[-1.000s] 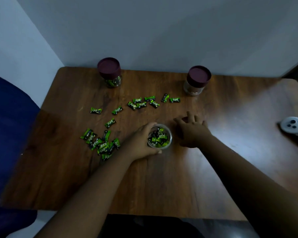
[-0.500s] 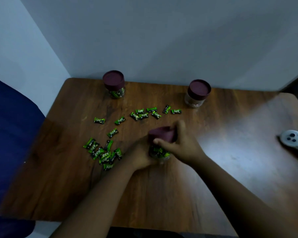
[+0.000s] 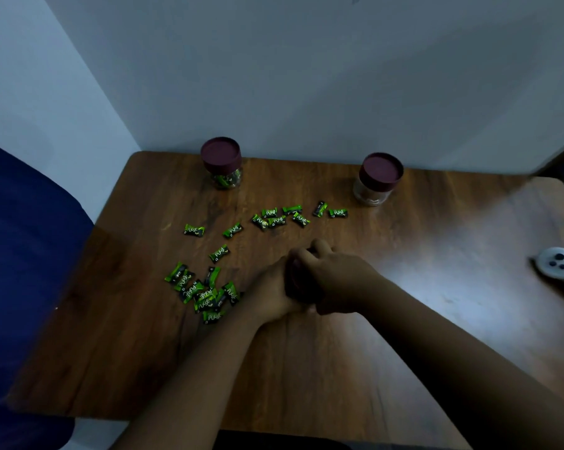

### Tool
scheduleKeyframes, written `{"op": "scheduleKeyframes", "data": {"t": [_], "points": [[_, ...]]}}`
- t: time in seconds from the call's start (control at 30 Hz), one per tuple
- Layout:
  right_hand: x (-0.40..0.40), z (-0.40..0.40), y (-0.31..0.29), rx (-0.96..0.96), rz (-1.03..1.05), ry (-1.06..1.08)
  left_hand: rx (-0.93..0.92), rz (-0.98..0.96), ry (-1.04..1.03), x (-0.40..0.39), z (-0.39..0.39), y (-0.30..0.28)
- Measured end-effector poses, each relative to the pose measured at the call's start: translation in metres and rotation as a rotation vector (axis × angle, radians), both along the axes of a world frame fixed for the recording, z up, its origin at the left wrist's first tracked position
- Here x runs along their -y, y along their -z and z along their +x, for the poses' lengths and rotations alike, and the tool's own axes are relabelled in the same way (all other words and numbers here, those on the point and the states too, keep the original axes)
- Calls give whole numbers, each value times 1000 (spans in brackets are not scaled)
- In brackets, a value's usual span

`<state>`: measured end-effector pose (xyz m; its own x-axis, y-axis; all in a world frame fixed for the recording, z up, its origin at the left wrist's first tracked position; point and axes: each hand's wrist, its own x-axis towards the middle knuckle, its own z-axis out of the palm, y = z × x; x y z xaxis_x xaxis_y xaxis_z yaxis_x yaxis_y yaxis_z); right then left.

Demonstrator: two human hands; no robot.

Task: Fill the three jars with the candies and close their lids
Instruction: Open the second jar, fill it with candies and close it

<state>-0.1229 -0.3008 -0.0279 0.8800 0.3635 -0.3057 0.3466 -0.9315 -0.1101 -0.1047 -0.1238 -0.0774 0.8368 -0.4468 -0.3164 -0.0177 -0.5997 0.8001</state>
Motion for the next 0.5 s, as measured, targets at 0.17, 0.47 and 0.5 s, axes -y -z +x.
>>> {"op": "scheduleKeyframes", "data": {"t": [0.17, 0.47, 0.5], "points": [[-4, 5, 6, 52, -85, -112, -3, -20, 16, 1, 0, 2], [9, 2, 5, -62, 194, 74, -12, -24, 18, -3, 1, 6], [8, 1, 3, -48, 163, 46, -7, -19, 20, -3, 1, 7]]}}
